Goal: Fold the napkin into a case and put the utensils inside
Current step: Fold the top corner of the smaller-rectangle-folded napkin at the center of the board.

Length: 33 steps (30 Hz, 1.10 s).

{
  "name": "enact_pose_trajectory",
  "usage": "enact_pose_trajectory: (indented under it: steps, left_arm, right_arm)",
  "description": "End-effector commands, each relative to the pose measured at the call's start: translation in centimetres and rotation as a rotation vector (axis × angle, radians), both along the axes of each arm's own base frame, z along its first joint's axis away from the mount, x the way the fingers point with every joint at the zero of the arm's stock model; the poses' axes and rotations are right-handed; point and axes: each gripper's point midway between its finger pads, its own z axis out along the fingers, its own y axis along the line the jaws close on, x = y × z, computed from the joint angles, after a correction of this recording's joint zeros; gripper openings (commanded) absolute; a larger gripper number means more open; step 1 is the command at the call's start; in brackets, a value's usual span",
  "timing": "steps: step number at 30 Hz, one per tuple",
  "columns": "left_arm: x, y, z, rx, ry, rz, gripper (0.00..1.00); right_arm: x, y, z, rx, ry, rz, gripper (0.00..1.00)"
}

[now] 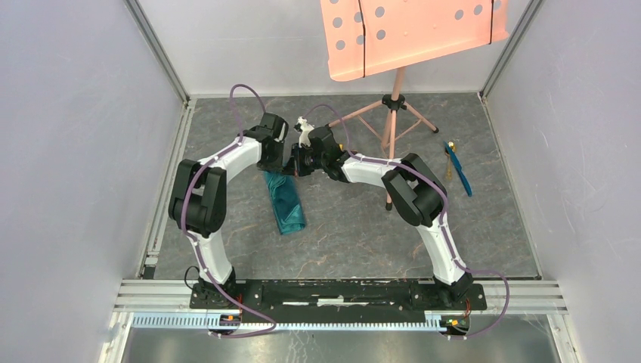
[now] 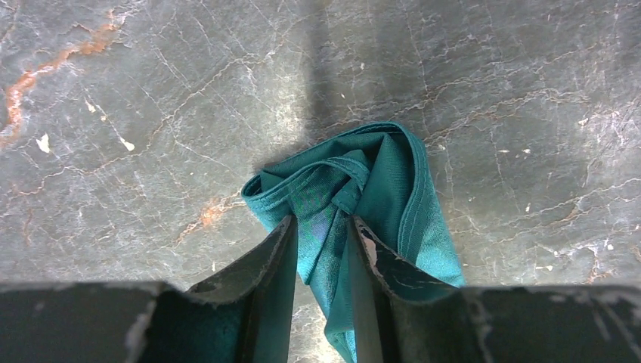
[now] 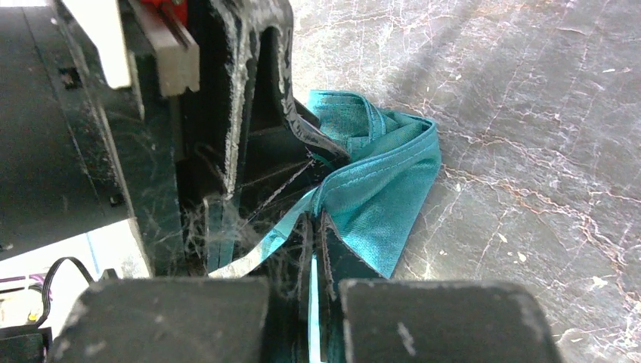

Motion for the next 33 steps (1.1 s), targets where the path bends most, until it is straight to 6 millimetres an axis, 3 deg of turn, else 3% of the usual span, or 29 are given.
enact_pose_trajectory:
  steps: [1,8,20,23,33]
  left_arm:
    - [1.3,0.5,0.9,0.086,-0.053,-0.05,0.36]
    - [0.5,0.2,0.3,0.078,-0.031,-0.043,0.4]
    - [-1.0,1.1,-1.5,0.157,0.043,-0.056,0.37]
    - [-0.6,1.2,-1.4,0.168,0.024,-0.05,0.37]
    - [0.3,1.1,-0.4,0.167,-0.018,-0.046,0.19]
  right_arm:
    - [0.6,1.0,2.3,0.063,-0.04,0.015,0.0]
    - [0.6,1.1,2.2,0.063,-0.035,0.016,0.0]
    - [0.7,1.3,2.5,0.07,-0.033,0.02,0.0]
    - [0.7,1.4,2.4,0.071,-0.03,0.02,0.0]
    - [0.5,1.6,1.6,0.049,-0.023,0.036,0.0]
